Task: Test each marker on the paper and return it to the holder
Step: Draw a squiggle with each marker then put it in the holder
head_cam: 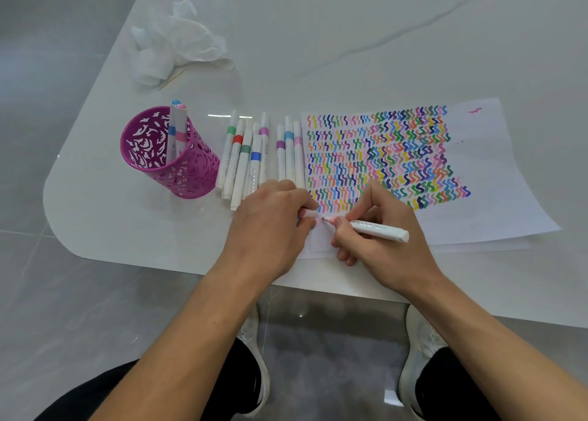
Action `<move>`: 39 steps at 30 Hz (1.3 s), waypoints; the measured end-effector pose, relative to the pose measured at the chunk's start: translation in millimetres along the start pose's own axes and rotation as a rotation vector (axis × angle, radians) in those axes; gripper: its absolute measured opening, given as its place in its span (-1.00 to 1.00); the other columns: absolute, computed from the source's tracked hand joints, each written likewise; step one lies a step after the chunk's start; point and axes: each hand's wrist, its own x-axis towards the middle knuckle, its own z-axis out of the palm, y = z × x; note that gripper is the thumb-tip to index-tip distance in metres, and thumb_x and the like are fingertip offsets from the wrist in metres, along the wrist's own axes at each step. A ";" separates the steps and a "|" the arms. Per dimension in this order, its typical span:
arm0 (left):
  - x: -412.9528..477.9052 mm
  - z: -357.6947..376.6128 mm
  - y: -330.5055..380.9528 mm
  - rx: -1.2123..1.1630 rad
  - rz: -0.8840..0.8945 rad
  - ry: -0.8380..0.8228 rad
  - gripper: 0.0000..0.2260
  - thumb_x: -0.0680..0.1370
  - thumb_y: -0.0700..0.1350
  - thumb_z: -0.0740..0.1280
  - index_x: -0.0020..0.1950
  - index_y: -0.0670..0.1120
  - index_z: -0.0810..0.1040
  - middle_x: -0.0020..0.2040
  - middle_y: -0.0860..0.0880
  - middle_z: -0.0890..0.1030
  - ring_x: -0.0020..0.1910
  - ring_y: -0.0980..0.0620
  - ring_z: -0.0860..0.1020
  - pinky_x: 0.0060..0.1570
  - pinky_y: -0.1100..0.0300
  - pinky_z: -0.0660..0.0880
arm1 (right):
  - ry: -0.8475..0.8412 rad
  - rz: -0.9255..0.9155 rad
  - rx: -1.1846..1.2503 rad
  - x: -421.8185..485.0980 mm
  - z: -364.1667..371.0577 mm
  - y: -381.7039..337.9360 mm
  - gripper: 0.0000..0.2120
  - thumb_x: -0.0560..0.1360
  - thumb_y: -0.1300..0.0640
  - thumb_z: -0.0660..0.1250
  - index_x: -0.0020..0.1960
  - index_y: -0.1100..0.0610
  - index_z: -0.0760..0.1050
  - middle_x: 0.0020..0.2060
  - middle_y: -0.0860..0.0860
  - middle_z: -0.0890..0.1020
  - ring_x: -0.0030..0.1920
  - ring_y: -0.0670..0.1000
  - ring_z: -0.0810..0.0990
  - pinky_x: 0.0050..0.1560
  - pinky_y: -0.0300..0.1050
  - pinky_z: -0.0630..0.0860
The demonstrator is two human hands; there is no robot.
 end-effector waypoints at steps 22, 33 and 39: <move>0.9 3.4 3.0 0.032 -0.062 0.032 -0.78 0.45 0.04 0.53 0.04 0.02 0.69 -0.13 0.11 0.59 -0.16 0.13 0.47 -0.19 0.23 0.46 | -0.008 0.062 0.013 3.0 0.2 -5.0 -0.74 0.55 0.20 0.45 -0.19 0.07 0.38 -0.40 0.12 0.67 -0.48 0.11 0.66 -0.49 -0.12 0.55; 0.9 3.2 6.8 0.034 -0.093 0.031 -0.77 0.46 0.02 0.53 0.07 0.01 0.70 -0.08 0.08 0.62 -0.15 0.14 0.47 -0.15 0.24 0.46 | -0.044 0.049 0.005 1.2 -1.1 -5.9 -0.73 0.54 0.21 0.47 -0.19 0.10 0.39 -0.40 0.08 0.67 -0.47 0.01 0.66 -0.46 -0.22 0.52; 0.3 -1.3 8.6 0.021 -0.108 0.025 -0.77 0.49 0.04 0.49 0.10 0.00 0.70 -0.07 0.08 0.64 -0.16 0.13 0.50 -0.13 0.23 0.50 | 0.053 0.000 0.147 3.4 -4.9 -12.8 -0.86 0.54 0.14 0.42 -0.07 0.12 0.46 -0.37 0.09 0.70 -0.48 0.09 0.64 -0.50 -0.10 0.53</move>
